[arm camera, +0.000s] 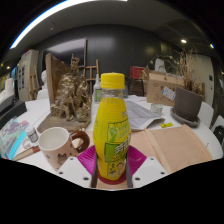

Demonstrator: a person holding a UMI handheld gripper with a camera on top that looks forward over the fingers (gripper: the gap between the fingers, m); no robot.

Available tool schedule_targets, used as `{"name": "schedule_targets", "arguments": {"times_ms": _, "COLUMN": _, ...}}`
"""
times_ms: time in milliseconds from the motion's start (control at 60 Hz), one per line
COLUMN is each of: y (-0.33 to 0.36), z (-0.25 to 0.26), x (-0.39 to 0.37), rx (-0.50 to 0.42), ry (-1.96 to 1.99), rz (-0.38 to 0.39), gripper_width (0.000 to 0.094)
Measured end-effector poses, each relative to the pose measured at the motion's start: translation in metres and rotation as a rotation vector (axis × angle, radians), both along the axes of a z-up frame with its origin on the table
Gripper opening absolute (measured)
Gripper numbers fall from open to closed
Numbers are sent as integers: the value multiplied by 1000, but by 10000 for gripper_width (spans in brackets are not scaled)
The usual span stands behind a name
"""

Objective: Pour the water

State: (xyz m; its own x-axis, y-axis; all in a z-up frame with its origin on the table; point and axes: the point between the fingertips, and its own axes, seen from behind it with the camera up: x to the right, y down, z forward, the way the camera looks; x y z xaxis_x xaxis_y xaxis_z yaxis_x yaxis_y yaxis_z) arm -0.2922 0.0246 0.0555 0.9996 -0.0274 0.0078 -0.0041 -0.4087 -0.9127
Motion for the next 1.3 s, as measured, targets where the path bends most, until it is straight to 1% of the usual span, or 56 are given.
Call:
{"name": "schedule_targets", "arguments": {"times_ms": 67, "y": -3, "z": -3, "x": 2, "rx": -22, "ry": 18, "rz": -12, "gripper_width": 496}}
{"name": "schedule_targets", "arguments": {"times_ms": 83, "y": -5, "z": -5, "x": 2, "rx": -36, "ry": 24, "rz": -17, "gripper_width": 551}}
{"name": "schedule_targets", "arguments": {"times_ms": 100, "y": -8, "z": -5, "x": 3, "rx": -47, "ry": 30, "rz": -22, "gripper_width": 629}}
{"name": "schedule_targets", "arguments": {"times_ms": 133, "y": -12, "z": -2, "x": 3, "rx": -54, "ry": 43, "rz": -31, "gripper_width": 811}}
{"name": "schedule_targets", "arguments": {"times_ms": 150, "y": -15, "z": 1, "x": 3, "rx": -53, "ry": 48, "rz": -35, "gripper_width": 874}}
{"name": "schedule_targets", "arguments": {"times_ms": 200, "y": -24, "z": 12, "x": 6, "rx": -47, "ry": 46, "rz": -56, "gripper_width": 831}}
{"name": "schedule_targets", "arguments": {"times_ms": 250, "y": -38, "z": 26, "x": 7, "rx": -47, "ry": 29, "rz": -71, "gripper_width": 860}}
{"name": "schedule_targets", "arguments": {"times_ms": 333, "y": -67, "z": 53, "x": 3, "rx": -39, "ry": -9, "rz": -94, "gripper_width": 860}}
{"name": "schedule_targets", "arguments": {"times_ms": 500, "y": -161, "z": 102, "x": -22, "rx": -44, "ry": -31, "rz": -133, "gripper_width": 858}}
{"name": "schedule_targets", "arguments": {"times_ms": 583, "y": -209, "z": 120, "x": -42, "rx": -55, "ry": -27, "rz": -135, "gripper_width": 860}}
{"name": "schedule_targets", "arguments": {"times_ms": 700, "y": -271, "z": 139, "x": -70, "rx": -82, "ry": -24, "rz": -114, "gripper_width": 862}}
{"name": "schedule_targets", "arguments": {"times_ms": 833, "y": -327, "z": 155, "x": -93, "rx": -106, "ry": -30, "rz": -103, "gripper_width": 862}}
{"name": "schedule_targets", "arguments": {"times_ms": 1017, "y": -368, "z": 158, "x": -109, "rx": -125, "ry": -35, "rz": -90, "gripper_width": 862}}
{"name": "schedule_targets", "arguments": {"times_ms": 1300, "y": -380, "z": 164, "x": -100, "rx": -118, "ry": -103, "rz": -96, "gripper_width": 863}}
